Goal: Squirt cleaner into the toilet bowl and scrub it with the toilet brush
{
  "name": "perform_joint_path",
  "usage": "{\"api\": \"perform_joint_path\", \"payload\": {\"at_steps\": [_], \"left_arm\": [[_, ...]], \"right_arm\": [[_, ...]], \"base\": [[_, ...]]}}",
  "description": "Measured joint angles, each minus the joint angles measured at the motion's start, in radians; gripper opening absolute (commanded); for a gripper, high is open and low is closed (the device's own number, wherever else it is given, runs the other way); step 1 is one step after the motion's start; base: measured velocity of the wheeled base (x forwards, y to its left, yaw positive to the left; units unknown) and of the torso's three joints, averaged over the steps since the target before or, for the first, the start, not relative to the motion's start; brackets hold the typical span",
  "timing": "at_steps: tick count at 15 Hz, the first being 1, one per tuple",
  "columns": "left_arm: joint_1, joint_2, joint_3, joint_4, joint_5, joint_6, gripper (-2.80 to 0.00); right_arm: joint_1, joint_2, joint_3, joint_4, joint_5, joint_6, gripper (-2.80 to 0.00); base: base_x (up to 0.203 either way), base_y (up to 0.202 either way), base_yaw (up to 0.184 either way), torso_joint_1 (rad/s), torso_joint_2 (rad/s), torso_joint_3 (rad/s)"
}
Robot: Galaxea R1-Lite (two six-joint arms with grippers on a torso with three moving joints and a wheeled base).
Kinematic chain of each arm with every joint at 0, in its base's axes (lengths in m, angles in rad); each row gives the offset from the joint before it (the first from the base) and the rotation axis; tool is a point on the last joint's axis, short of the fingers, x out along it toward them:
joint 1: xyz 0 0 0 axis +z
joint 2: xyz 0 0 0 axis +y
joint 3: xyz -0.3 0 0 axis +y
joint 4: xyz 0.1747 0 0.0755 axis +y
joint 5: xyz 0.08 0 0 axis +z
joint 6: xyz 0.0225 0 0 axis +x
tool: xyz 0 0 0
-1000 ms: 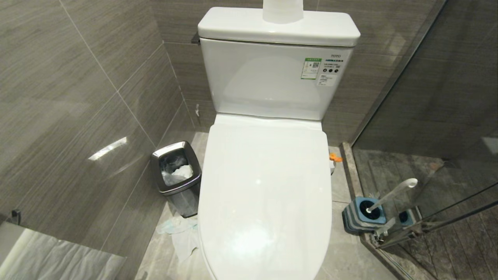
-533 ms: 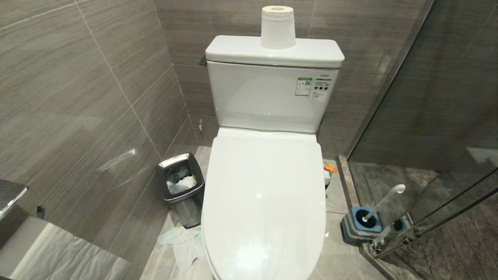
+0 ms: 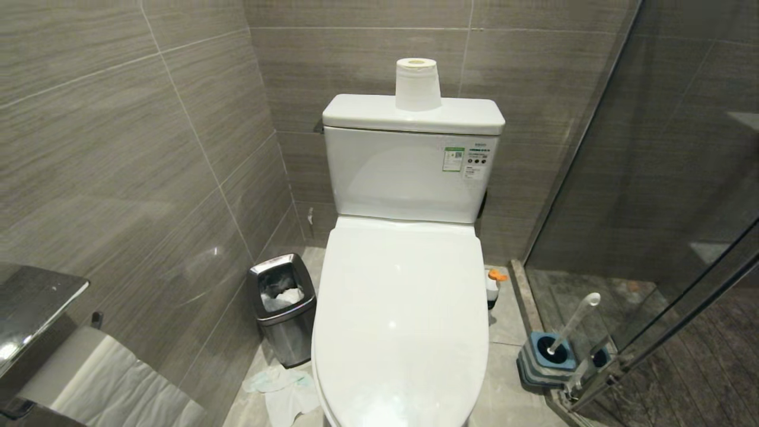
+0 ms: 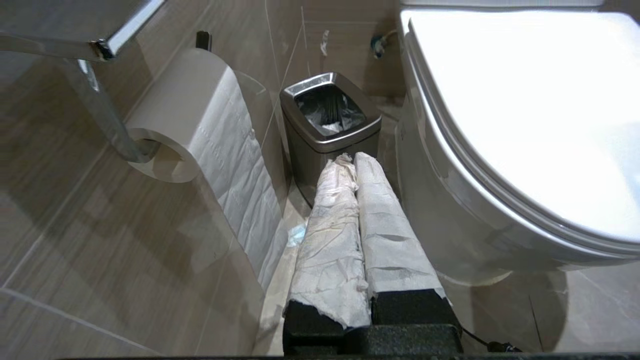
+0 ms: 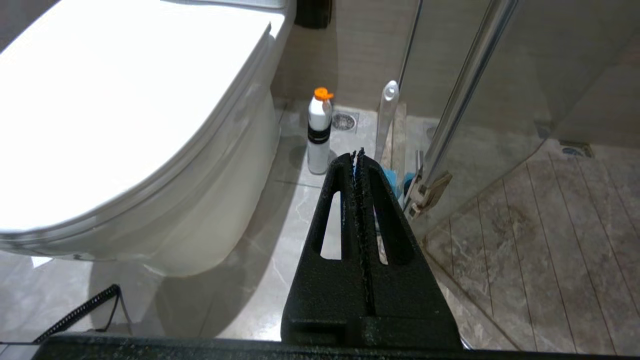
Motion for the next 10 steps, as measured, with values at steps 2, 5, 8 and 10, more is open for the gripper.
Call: {"api": "perform_joint_path", "payload": {"at_steps": [2, 5, 8, 10], "left_arm": [[0.0, 0.0, 0.0, 0.0, 0.0, -0.001, -2.8], [0.0, 0.0, 0.001, -0.002, 0.001, -0.004, -2.8], [0.0, 0.0, 0.001, -0.002, 0.013, -0.011, -2.8], [0.0, 0.0, 0.001, -0.002, 0.013, -0.012, -2.8]], "right_arm": [[0.0, 0.0, 0.0, 0.0, 0.0, 0.0, -2.8], [0.0, 0.0, 0.0, 0.0, 0.0, 0.0, -2.8], [0.0, 0.0, 0.0, 0.0, 0.0, 0.0, -2.8], [0.0, 0.0, 0.0, 0.0, 0.0, 0.0, -2.8]], "base": [[0.0, 0.0, 0.0, 0.002, 0.0, 0.054], [0.0, 0.0, 0.0, 0.0, 0.0, 0.0], [0.0, 0.0, 0.0, 0.0, 0.0, 0.0], [0.0, 0.0, 0.0, 0.0, 0.0, 0.0]]}}
